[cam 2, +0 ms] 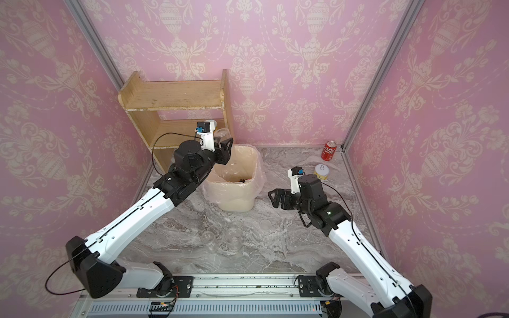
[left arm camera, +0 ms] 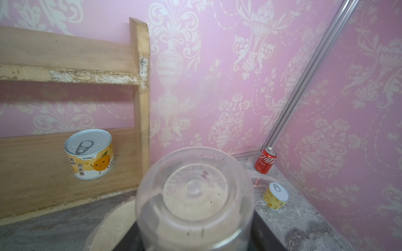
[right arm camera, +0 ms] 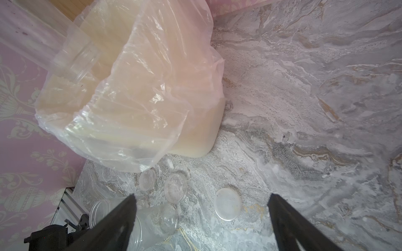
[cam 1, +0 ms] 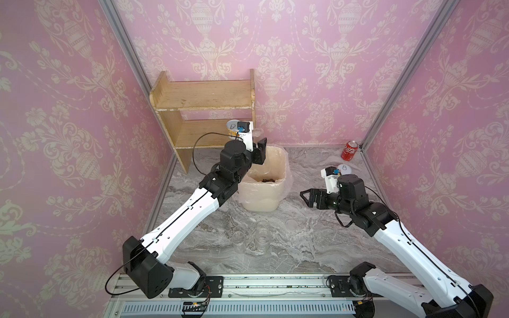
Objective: Empty the moldy dried flower tea in the jars
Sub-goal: Pour the moldy dried flower tea into the trash bin.
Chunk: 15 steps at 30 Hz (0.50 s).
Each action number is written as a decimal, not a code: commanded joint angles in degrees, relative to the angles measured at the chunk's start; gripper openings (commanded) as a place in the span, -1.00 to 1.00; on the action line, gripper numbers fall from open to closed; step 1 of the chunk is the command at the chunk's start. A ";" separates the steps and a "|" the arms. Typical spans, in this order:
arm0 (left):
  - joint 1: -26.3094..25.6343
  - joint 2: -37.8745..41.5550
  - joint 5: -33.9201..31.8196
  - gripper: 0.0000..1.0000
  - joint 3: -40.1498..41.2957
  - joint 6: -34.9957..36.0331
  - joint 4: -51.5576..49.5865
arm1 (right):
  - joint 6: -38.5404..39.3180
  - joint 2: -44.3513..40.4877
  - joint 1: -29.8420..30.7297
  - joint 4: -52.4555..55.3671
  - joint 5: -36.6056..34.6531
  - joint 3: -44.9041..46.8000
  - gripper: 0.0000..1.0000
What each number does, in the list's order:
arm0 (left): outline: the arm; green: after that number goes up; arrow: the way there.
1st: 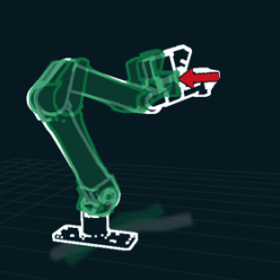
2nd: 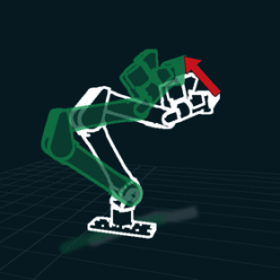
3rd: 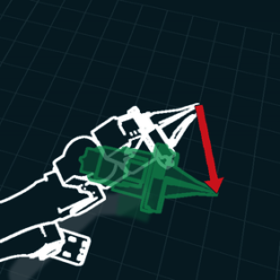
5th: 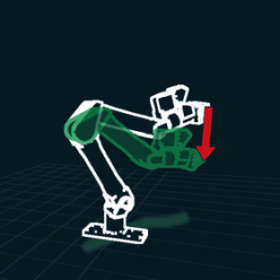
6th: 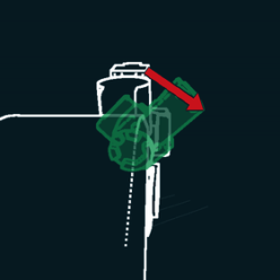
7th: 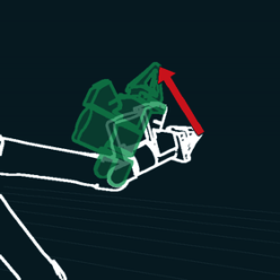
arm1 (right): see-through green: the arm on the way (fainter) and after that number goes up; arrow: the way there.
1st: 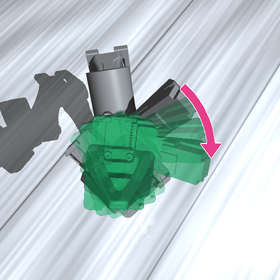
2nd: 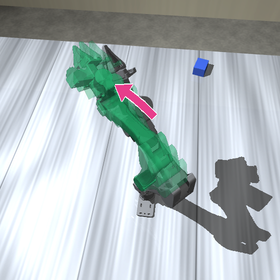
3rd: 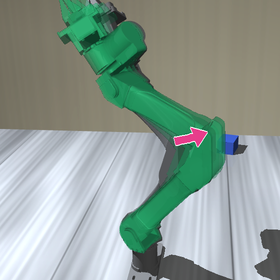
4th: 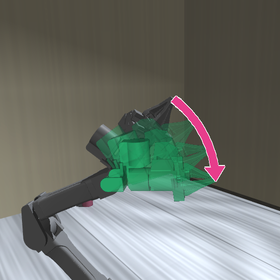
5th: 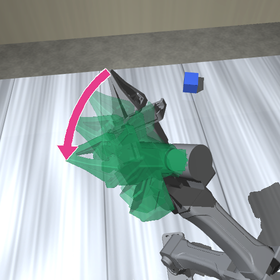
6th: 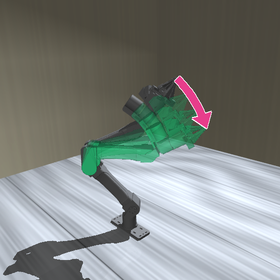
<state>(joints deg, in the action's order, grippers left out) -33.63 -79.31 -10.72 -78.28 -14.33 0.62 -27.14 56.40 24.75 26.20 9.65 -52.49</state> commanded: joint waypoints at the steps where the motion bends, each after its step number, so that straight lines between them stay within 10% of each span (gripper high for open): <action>1: 0.62 1.24 0.47 -0.76 0.72 -0.19 2.82 | -0.29 -0.18 -0.28 -0.18 0.70 0.33 0.94; 4: -2.95 -0.58 -1.92 -0.70 -2.47 7.37 -1.15 | -0.53 0.04 -0.27 -0.35 0.80 0.39 0.94; 15: 1.22 0.73 3.80 -0.78 -0.96 -7.37 1.80 | -2.30 -0.20 -0.29 -1.73 2.61 -0.23 0.94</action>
<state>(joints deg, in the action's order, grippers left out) -33.41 -79.61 -8.91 -78.50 -17.06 1.65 -27.59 56.40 24.75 26.11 10.68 -52.49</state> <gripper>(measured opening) 0.548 0.968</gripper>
